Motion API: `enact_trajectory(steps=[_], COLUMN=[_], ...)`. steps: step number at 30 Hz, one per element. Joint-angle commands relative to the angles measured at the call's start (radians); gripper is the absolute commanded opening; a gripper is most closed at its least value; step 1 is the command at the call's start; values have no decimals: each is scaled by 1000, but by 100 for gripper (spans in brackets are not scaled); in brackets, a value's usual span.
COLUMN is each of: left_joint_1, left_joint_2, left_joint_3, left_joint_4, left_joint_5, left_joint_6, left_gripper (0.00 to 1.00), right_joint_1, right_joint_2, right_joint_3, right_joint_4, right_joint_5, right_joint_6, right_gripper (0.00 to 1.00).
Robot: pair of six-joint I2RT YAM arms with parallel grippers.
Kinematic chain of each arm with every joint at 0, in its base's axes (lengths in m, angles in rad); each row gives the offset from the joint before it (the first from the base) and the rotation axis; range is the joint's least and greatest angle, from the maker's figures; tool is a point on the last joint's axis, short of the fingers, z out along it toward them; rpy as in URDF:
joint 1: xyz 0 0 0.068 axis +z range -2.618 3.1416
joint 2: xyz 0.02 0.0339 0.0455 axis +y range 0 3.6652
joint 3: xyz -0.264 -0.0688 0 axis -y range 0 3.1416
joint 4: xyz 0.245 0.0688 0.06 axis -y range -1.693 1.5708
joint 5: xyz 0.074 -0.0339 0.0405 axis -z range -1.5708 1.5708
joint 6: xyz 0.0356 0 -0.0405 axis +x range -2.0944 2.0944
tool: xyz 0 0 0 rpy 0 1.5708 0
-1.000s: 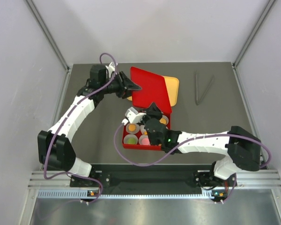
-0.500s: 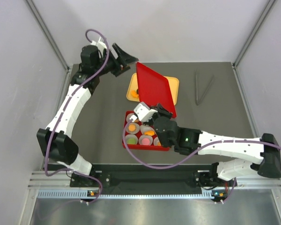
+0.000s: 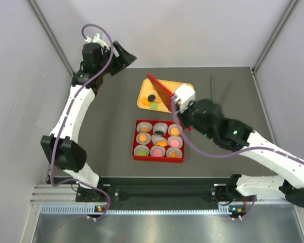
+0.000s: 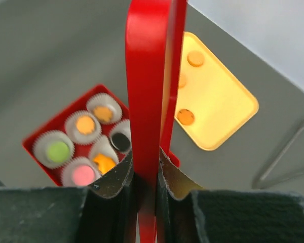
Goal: Pack the cookies
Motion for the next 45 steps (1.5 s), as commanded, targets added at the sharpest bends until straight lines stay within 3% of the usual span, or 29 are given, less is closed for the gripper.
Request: enact_trajectory(steps=[1, 3, 5, 7, 11, 12, 15, 19, 21, 26, 38, 45], left_joint_1=[1, 1, 1, 1, -2, -2, -8, -25, -27, -36, -73, -87], left_joint_2=[-120, -196, -246, -321, -444, -480, -542, -590, -599, -605, -597, -579], left_joint_3=[-89, -189, -238, -297, -477, -510, -629, -739, -783, -864, -986, -1019], left_joint_4=[-7, 1, -10, -30, -35, -33, -32, -26, -24, -3, 66, 96], left_joint_5=[-61, -67, -99, -125, -138, -132, -116, -95, -67, -39, 10, 17], left_joint_6=[50, 53, 64, 84, 72, 69, 70, 96, 101, 98, 104, 112], left_gripper=[82, 81, 81, 81, 81, 81, 81, 82, 82, 82, 84, 84], right_joint_1=[-203, -371, -524, -607, -705, -709, -709, -716, -726, -730, -730, -730], right_joint_2=[-42, -19, 27, 53, 83, 96, 146, 211, 238, 280, 375, 464], right_joint_3=[99, 97, 47, -77, -283, -349, -392, -527, -564, -630, -720, -734], right_joint_4=[-5, -3, 38, 226, 654, 814, 900, 1270, 1360, 1503, 1569, 1700], right_joint_5=[-488, -636, -913, -1149, -1333, -1354, -1377, -1416, -1423, -1423, -1451, -1446], right_joint_6=[244, 356, 433, 604, 958, 1017, 1107, 1329, 1415, 1508, 1502, 1548], right_gripper=[1, 1, 0, 0, 0, 0, 0, 0, 0, 0, 3, 3])
